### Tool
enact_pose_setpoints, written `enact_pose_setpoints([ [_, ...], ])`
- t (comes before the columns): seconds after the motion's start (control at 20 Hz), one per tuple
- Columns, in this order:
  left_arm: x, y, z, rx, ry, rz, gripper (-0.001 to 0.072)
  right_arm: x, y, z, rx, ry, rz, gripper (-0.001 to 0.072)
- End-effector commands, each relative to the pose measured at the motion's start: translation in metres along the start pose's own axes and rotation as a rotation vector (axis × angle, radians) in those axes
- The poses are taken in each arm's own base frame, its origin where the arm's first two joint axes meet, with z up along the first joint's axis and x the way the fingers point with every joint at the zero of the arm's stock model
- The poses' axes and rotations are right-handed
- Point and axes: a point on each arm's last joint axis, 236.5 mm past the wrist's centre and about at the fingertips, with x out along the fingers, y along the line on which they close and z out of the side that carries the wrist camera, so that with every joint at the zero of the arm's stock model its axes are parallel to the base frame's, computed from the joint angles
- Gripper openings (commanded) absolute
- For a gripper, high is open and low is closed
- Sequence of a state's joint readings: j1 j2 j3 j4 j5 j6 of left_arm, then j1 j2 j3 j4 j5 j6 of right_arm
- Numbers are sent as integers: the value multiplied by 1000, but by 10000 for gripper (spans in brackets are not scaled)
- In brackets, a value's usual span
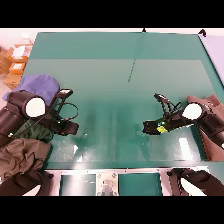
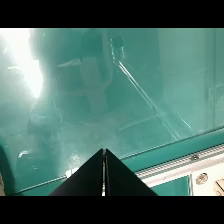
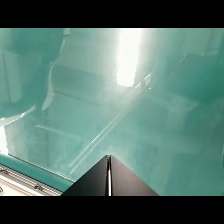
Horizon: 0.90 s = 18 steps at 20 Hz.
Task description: Fold the shirts.
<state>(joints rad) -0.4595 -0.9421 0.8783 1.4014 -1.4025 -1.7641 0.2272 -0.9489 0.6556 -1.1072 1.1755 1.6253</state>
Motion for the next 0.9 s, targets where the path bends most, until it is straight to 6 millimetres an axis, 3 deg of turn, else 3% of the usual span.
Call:
enact_pose_setpoints([
  [0.0, 0, 0, 0, 0, -1, 0, 23, 0, 0, 0, 0, 0, 0, 15],
  [0.45, 0, 0, 0, 0, -1, 0, 23, 0, 0, 0, 0, 0, 0, 15],
  [0.75, -2, -7, 28, -2, -120, -29, 23, 0, 0, 0, 0, -1, 0, 14],
  [0.85, -2, -15, 29, -9, -125, -63, 23, 0, 0, 0, 0, -1, 0, 14],
])
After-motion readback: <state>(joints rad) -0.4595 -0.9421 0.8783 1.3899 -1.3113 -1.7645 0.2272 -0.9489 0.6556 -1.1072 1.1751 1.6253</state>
